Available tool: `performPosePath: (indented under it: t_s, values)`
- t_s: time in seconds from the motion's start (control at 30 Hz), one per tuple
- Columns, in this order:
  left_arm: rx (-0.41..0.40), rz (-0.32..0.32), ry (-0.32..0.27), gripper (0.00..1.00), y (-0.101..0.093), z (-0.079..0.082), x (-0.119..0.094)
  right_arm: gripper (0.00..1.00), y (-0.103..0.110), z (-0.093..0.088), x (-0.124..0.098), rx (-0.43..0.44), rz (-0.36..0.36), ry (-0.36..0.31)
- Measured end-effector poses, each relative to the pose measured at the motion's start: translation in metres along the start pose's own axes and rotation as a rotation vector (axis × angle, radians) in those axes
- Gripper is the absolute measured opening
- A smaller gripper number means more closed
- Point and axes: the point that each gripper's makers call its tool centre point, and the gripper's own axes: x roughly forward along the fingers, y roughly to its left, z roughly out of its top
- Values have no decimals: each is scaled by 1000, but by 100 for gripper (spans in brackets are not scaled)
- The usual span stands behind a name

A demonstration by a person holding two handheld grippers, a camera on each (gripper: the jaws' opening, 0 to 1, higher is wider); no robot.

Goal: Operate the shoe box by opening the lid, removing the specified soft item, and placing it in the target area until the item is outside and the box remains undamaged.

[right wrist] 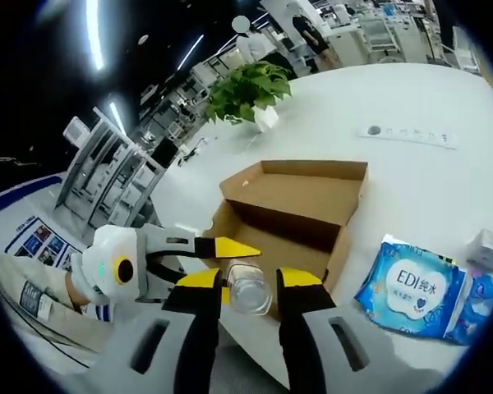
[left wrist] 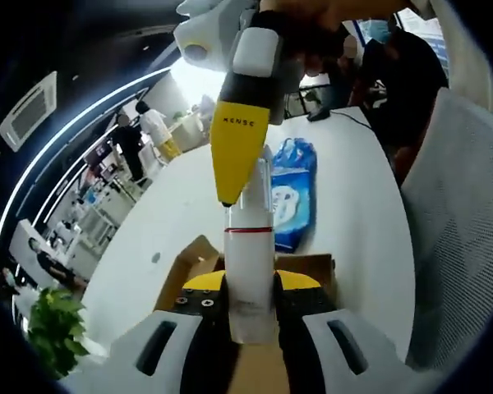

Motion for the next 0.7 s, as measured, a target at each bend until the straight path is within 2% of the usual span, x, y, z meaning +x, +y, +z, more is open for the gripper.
performPosePath:
  t_s: [0.13, 0.47, 0.7]
  values:
    - [18, -9, -18, 21, -1, 4, 1, 20, -2, -3, 1, -4, -6, 10]
    - [79, -2, -25, 21, 1, 7, 4, 19, -6, -6, 1, 62, 5, 24]
    - [59, -13, -35, 22, 1, 8, 7, 18, -9, -4, -1, 86, 4, 14]
